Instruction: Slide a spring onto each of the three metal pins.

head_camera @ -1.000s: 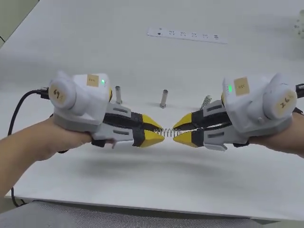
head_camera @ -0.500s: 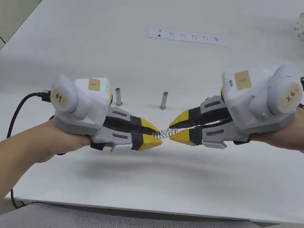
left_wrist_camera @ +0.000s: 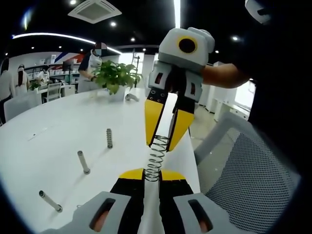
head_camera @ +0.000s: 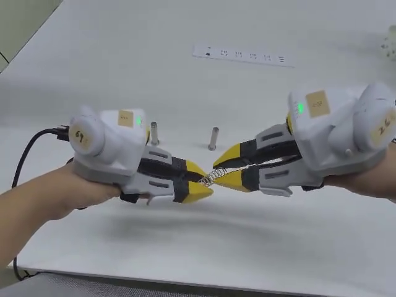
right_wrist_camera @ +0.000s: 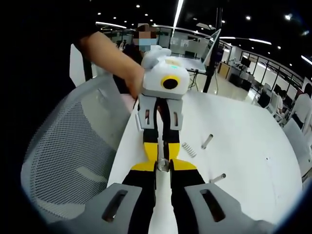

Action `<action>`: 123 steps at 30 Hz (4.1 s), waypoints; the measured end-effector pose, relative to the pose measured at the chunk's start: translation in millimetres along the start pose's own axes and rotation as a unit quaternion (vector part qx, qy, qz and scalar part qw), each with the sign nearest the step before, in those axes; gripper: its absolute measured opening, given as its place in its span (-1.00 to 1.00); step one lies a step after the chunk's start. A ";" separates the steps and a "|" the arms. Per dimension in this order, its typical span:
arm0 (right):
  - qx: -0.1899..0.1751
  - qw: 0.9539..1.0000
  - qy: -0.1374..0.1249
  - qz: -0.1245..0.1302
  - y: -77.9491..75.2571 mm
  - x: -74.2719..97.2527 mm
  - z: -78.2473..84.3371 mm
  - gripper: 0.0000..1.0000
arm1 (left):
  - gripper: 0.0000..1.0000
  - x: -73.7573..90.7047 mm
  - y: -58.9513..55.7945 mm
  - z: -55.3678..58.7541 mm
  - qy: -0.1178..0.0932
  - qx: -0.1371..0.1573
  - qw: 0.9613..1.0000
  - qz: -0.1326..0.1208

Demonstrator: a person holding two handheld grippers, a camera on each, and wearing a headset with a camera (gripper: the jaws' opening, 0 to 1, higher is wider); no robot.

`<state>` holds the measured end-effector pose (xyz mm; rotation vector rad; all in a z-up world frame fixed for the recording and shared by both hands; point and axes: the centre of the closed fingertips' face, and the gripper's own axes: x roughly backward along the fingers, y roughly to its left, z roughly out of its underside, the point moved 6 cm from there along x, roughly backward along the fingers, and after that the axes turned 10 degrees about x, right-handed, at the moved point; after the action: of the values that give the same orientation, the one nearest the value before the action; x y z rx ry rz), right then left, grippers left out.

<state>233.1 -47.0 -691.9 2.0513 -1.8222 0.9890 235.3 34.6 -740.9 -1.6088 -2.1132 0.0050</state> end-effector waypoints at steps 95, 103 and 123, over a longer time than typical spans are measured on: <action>0.000 0.997 -0.049 0.058 -13.3 6.7 -6.7 -0.86 | -0.16 33.5 8.6 -0.5 -0.032 0.014 0.997 -0.063; -0.001 0.997 -0.042 0.065 -13.2 6.8 -2.0 -0.86 | 0.26 56.0 19.2 5.5 -0.048 0.022 0.992 -0.115; -0.014 0.995 -0.031 0.091 -21.4 4.9 8.3 -0.85 | 0.90 99.0 26.8 31.7 -0.075 0.064 0.976 -0.196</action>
<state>256.0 -51.3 -689.5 1.9475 -2.0746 0.9475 228.7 141.7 -740.0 -1.1282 -2.4589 0.1337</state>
